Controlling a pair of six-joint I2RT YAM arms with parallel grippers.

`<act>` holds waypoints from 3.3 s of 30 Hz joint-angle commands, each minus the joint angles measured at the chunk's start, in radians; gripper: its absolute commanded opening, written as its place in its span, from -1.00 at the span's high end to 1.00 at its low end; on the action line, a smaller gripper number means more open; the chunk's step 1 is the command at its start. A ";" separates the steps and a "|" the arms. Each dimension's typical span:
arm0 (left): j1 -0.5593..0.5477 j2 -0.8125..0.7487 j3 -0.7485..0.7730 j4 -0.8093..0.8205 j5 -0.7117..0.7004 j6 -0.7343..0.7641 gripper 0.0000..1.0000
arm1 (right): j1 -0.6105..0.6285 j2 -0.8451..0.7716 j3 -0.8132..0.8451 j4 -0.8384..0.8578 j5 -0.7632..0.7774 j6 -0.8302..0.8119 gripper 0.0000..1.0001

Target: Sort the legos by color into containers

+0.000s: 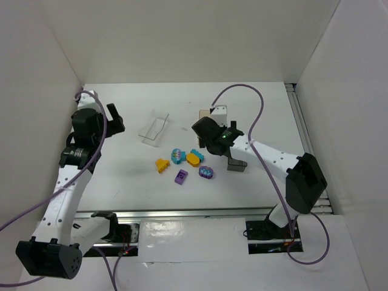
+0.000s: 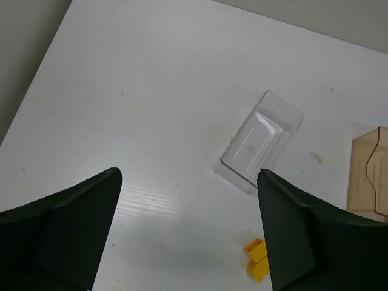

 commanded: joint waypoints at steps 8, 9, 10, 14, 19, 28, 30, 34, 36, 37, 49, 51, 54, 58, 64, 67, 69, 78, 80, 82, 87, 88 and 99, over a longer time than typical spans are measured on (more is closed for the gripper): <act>-0.001 -0.039 0.043 -0.059 0.042 -0.082 -1.00 | 0.026 -0.190 -0.149 0.227 -0.275 -0.164 -1.00; -0.001 -0.007 0.071 -0.104 0.060 -0.082 -1.00 | 0.026 -0.224 -0.199 0.258 -0.359 -0.184 -1.00; -0.001 0.016 0.091 -0.134 0.060 -0.098 -1.00 | 0.026 -0.234 -0.217 0.288 -0.388 -0.195 -1.00; -0.001 0.124 0.181 -0.263 0.100 -0.060 -1.00 | 0.026 -0.219 -0.258 0.263 -0.474 -0.235 -1.00; -0.001 0.112 0.169 -0.264 0.141 -0.040 -1.00 | 0.045 -0.108 -0.267 0.253 -0.564 -0.284 -1.00; -0.001 0.133 0.160 -0.282 0.142 -0.016 -0.96 | 0.045 0.037 -0.223 0.237 -0.639 -0.394 -1.00; -0.001 0.133 0.160 -0.282 0.151 -0.016 -0.96 | 0.034 0.061 -0.211 0.223 -0.648 -0.414 -1.00; -0.001 0.133 0.160 -0.291 0.160 -0.016 -0.96 | 0.013 0.075 -0.211 0.244 -0.648 -0.414 -0.91; -0.001 0.133 0.151 -0.291 0.160 -0.016 -0.96 | 0.002 0.075 -0.232 0.258 -0.672 -0.414 -0.82; -0.001 0.133 0.151 -0.300 0.160 -0.016 -0.96 | 0.002 0.075 -0.232 0.258 -0.672 -0.414 -0.68; -0.001 0.151 0.188 -0.332 0.129 -0.036 -0.96 | -0.009 0.026 -0.208 0.185 -0.674 -0.376 0.17; -0.001 0.151 0.188 -0.333 0.129 -0.045 -0.96 | -0.009 -0.015 -0.199 0.151 -0.653 -0.376 0.17; -0.001 0.151 0.197 -0.333 0.119 -0.056 -0.96 | -0.009 -0.102 -0.143 0.100 -0.578 -0.353 0.17; -0.001 0.151 0.197 -0.355 0.087 -0.105 -0.96 | -0.068 -0.101 -0.058 0.100 -0.493 -0.319 0.17; -0.001 0.124 0.217 -0.379 0.077 -0.091 -1.00 | -0.173 0.034 0.087 0.160 -0.461 -0.319 0.17; -0.001 0.106 0.217 -0.379 0.077 -0.073 -1.00 | -0.219 0.116 0.156 0.216 -0.461 -0.319 0.17; -0.001 0.105 0.217 -0.379 0.105 -0.072 -1.00 | -0.251 0.178 0.208 0.253 -0.485 -0.319 0.17; -0.001 0.105 0.185 -0.379 0.166 -0.054 -1.00 | -0.253 0.304 0.339 0.220 -0.424 -0.321 -0.69; -0.001 0.087 0.171 -0.359 0.142 -0.083 -1.00 | -0.242 0.208 0.268 0.258 -0.398 -0.273 -0.55; -0.001 0.087 0.162 -0.359 0.151 -0.097 -1.00 | -0.219 0.102 0.143 0.283 -0.389 -0.240 -0.29; -0.001 0.098 0.171 -0.349 0.189 -0.108 -1.00 | -0.159 -0.029 -0.077 0.313 -0.389 -0.111 -0.13; -0.001 0.098 0.171 -0.349 0.189 -0.108 -1.00 | -0.149 -0.040 -0.140 0.322 -0.401 -0.097 -0.16; -0.001 0.089 0.117 -0.339 0.189 -0.099 -1.00 | -0.135 0.074 -0.229 0.341 -0.324 0.067 -0.51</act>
